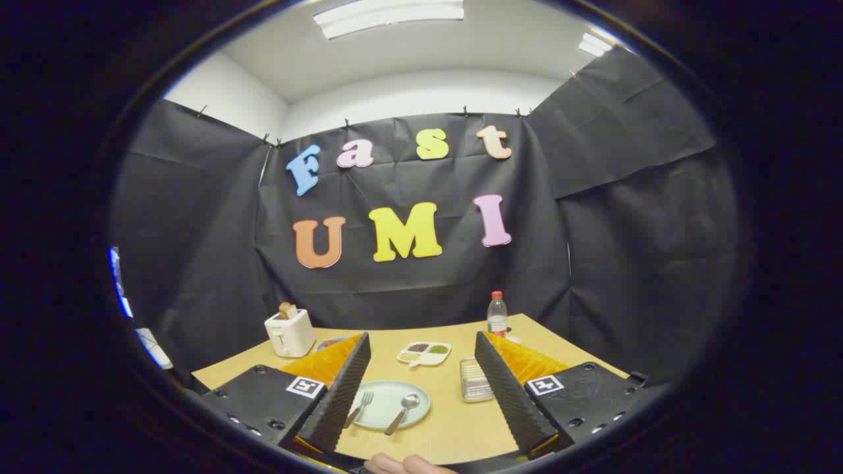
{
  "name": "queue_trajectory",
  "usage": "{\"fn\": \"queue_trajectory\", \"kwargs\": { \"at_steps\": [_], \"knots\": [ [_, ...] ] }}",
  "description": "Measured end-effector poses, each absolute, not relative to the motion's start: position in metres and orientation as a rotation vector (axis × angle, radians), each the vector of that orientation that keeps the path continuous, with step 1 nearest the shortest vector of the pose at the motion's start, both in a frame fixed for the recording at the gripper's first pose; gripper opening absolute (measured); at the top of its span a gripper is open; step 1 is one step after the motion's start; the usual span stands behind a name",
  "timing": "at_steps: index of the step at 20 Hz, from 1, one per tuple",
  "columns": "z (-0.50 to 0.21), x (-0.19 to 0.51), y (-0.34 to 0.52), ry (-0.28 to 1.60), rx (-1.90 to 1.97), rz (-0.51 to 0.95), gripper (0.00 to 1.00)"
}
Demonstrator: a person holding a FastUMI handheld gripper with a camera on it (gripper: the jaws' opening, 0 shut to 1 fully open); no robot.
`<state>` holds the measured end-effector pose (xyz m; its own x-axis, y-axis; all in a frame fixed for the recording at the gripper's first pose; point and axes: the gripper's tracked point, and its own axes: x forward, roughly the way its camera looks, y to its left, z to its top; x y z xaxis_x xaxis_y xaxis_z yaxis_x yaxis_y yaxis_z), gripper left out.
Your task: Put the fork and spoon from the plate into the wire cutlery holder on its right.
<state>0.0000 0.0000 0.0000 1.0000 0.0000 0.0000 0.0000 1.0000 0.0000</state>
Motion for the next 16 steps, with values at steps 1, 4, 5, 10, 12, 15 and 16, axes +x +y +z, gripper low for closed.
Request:
{"fn": "queue_trajectory", "kwargs": {
  "at_steps": [1, 4, 5, 10, 12, 15, 16],
  "knots": [
    [0.000, 0.000, 0.001, -0.007, -0.016, -0.013, 0.95],
    [0.000, 0.004, 0.010, -0.011, -0.048, -0.023, 0.95],
    [-0.002, 0.005, 0.009, -0.010, -0.057, -0.031, 0.95],
    [-0.003, 0.005, 0.011, -0.013, -0.093, -0.053, 0.95],
    [-0.005, 0.006, 0.011, -0.008, -0.096, -0.059, 0.95],
    [-0.007, 0.005, 0.010, 0.000, -0.095, -0.067, 0.95],
    [-0.008, 0.007, 0.011, 0.003, -0.096, -0.068, 0.95]
  ]
}}
